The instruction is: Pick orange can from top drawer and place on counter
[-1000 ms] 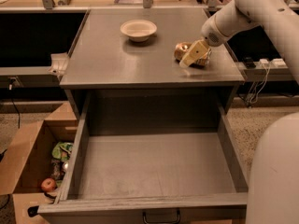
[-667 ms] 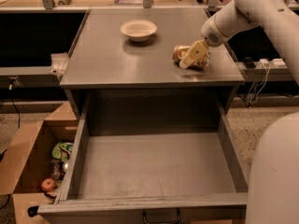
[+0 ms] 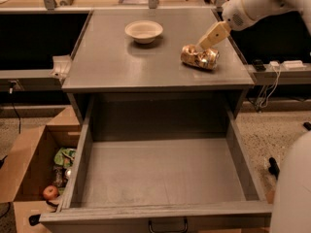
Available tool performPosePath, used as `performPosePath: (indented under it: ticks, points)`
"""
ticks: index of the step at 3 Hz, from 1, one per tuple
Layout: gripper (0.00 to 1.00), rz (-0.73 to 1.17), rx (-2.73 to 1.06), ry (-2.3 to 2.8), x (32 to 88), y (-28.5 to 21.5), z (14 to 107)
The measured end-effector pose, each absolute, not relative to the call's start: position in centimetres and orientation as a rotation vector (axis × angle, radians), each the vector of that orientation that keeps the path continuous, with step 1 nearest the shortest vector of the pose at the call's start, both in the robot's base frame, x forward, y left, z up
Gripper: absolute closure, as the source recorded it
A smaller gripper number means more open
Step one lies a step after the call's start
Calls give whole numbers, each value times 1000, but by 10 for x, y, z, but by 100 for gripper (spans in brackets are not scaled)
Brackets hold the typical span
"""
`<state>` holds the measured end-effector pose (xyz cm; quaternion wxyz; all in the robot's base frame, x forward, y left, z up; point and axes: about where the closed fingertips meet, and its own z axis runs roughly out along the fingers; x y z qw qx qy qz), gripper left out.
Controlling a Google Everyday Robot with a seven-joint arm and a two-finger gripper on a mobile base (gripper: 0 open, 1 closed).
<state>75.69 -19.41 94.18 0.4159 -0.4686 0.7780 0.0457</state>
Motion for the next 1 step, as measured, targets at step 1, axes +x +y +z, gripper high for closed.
performPosePath:
  ticks: [1]
  points:
    - [0, 30, -1160, 1870, 749, -201, 990]
